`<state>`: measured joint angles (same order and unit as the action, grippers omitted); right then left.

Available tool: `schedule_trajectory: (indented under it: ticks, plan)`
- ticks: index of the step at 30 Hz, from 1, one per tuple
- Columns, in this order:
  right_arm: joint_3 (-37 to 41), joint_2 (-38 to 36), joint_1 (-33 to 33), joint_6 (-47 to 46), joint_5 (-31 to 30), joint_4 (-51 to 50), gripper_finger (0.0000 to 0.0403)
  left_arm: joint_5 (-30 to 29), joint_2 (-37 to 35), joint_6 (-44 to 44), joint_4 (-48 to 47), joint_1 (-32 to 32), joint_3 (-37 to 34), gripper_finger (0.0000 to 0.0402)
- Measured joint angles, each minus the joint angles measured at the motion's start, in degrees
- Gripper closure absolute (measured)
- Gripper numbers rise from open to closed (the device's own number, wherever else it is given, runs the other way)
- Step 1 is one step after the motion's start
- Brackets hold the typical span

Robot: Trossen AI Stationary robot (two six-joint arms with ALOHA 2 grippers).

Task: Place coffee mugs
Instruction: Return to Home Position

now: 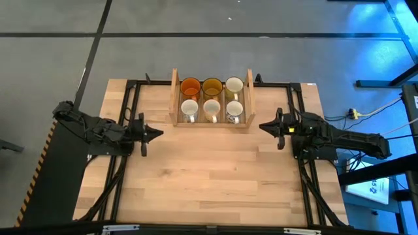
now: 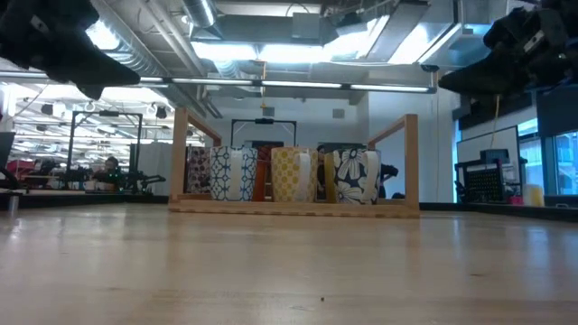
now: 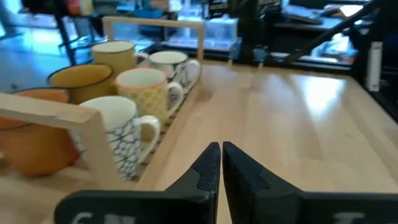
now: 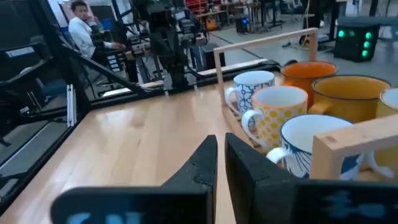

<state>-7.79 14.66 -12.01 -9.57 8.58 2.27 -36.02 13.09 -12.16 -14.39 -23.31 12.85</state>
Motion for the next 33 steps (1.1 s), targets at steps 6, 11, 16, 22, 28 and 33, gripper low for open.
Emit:
schedule_trajectory:
  ticks: [6, 11, 16, 22, 28, 33]
  plan:
    - [0.0, -0.6, 0.0, 0.9, 3.0, 1.5, 0.0384, 7.5, -7.2, 3.6, 10.1, 0.0, -7.9, 0.0389]
    - [0.0, -3.2, 0.0, -0.5, 5.1, 1.5, 0.0384, 11.3, -13.0, 6.8, 11.9, 0.0, -10.2, 0.0389]
    - [0.0, -6.2, 0.0, -2.5, 5.3, 0.8, 0.0384, 6.6, -12.9, 10.0, 11.6, 0.3, -10.2, 0.0388]
    - [0.0, -9.4, 0.0, -5.0, 5.7, -0.6, 0.0384, 6.9, -12.9, 9.8, 11.6, 0.8, -10.2, 0.0388]
    - [0.0, -10.4, 0.0, -10.0, 5.3, -6.5, 0.0384, 6.3, -12.7, 9.8, 11.6, 0.8, -10.2, 0.0388]
    - [0.0, -10.4, 0.4, -9.6, 3.5, -9.3, 0.0384, 6.4, -12.7, 9.8, 11.6, 0.8, -10.2, 0.0388]
